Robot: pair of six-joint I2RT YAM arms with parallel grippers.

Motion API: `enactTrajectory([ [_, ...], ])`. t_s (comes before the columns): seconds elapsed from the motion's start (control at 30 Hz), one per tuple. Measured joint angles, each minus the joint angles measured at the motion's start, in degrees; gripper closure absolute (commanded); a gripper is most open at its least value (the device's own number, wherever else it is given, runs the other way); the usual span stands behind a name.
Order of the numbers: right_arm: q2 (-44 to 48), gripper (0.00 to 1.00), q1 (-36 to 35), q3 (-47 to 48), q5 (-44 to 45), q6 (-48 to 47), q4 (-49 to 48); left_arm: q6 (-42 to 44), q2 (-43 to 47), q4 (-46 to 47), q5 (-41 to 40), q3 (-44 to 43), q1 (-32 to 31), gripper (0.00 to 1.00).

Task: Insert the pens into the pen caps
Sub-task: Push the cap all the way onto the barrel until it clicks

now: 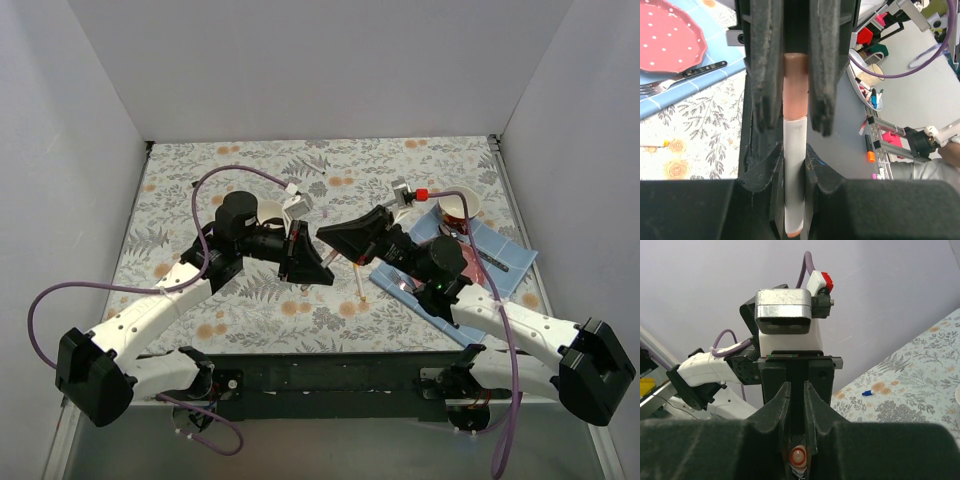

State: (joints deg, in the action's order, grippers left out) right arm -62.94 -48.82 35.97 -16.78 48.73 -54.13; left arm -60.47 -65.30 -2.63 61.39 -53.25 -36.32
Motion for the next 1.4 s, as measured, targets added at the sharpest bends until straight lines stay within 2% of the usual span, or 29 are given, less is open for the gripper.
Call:
enactTrajectory([
  [0.1,-0.1,0.99,-0.5,-1.4,1.9,0.9,-1.2,-0.2,0.0,-0.5,1.1,0.0,1.6,1.00],
  [0.33,-3.1,0.99,-2.2,-6.5,6.6,6.5,-13.2,-1.1,0.0,-0.4,3.1,0.0,3.6,1.00],
  [0.43,-4.5,0.99,-2.5,-7.2,8.1,8.3,-15.0,-1.5,0.1,0.4,3.1,0.0,4.7,1.00],
  [0.7,-4.4,0.99,-3.9,-4.4,15.2,8.2,-11.8,-3.1,0.7,5.1,1.3,0.5,5.1,1.00],
  [0.87,-4.7,0.99,-4.7,0.2,18.8,6.8,-6.8,-3.3,1.6,8.6,-3.2,1.9,3.0,1.00],
  [1.0,-8.0,0.99,-6.7,5.1,19.3,5.6,-4.4,-3.2,1.2,8.2,-6.1,2.0,0.4,1.00],
  [1.2,-8.3,0.99,-7.3,5.4,22.3,4.8,-2.3,-2.4,1.4,5.4,-9.4,2.0,0.1,1.00],
  [1.23,-7.8,0.97,-7.4,5.2,22.7,4.7,-1.4,-2.0,1.6,4.6,-10.1,2.0,0.1,1.00],
  [1.27,-7.1,0.88,-7.5,5.0,22.9,4.7,-0.3,-1.8,1.9,3.8,-10.8,2.1,-0.2,1.00],
  [1.3,-6.3,0.76,-7.6,5.0,22.9,4.6,1.2,-1.5,2.3,3.4,-11.5,2.2,-0.6,1.00],
  [1.33,-5.3,0.55,-7.6,5.1,22.6,4.6,2.9,-1.3,2.9,3.0,-12.1,2.5,-1.0,1.00],
  [1.4,-3.2,0.41,-7.4,5.5,20.8,4.7,7.5,-0.4,4.5,3.2,-14.1,4.1,-1.7,1.00],
])
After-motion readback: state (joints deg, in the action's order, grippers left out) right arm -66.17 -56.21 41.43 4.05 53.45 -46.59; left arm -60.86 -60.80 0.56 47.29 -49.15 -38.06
